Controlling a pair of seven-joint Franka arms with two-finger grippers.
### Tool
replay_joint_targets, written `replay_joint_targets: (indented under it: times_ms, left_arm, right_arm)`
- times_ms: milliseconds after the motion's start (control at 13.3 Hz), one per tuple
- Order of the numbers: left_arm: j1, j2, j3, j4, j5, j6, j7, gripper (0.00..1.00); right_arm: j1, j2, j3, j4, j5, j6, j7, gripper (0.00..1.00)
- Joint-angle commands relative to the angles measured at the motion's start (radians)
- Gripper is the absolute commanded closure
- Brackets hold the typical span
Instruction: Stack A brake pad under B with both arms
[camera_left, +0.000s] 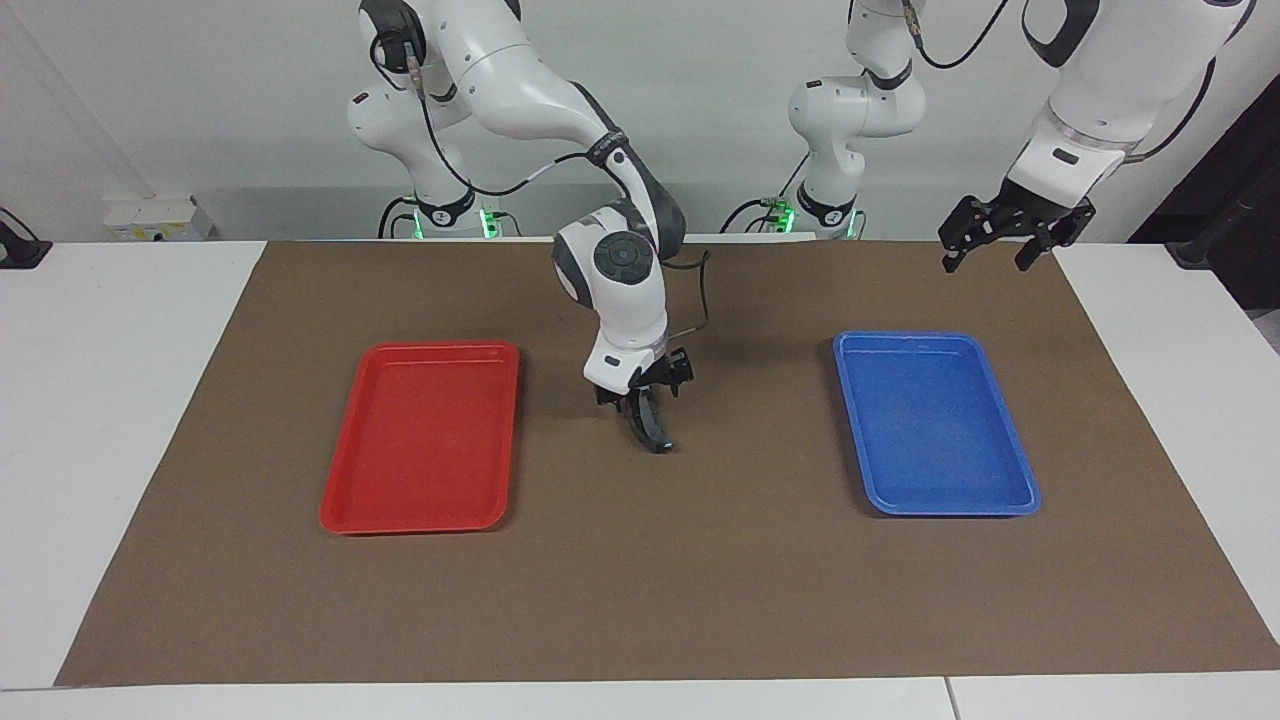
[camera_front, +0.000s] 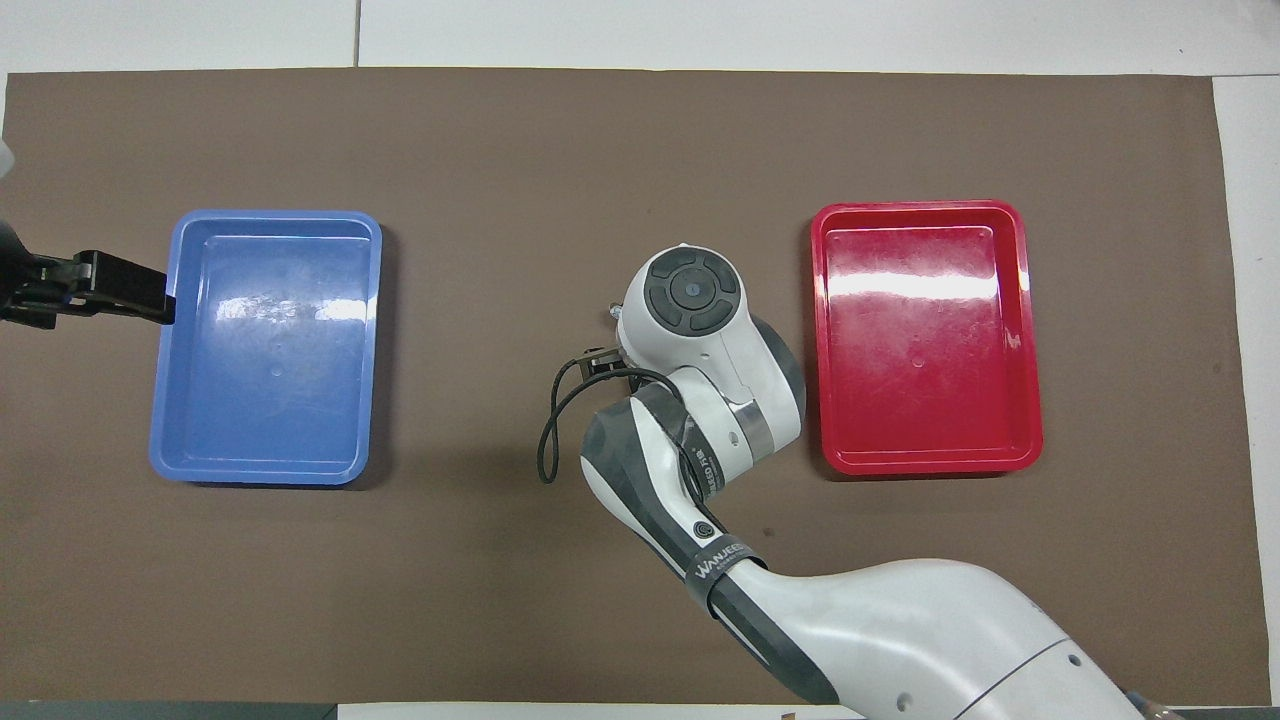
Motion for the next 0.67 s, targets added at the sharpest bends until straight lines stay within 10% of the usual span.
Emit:
replay_joint_targets:
  times_ms: [0,600]
  left_arm:
    - [-0.014,-0.015,0.014,-0.018,-0.011,0.004,0.008,0.00]
    - [-0.014,-0.015,0.012,-0.018,-0.011,0.010,0.008,0.00]
  right_arm:
    - [-0.083,-0.077,-0.001,0.012,-0.001,-0.079,0.009,0.00]
    - [-0.347,-0.288,0.004,0.098,-0.117,-0.513,-0.017,0.00]
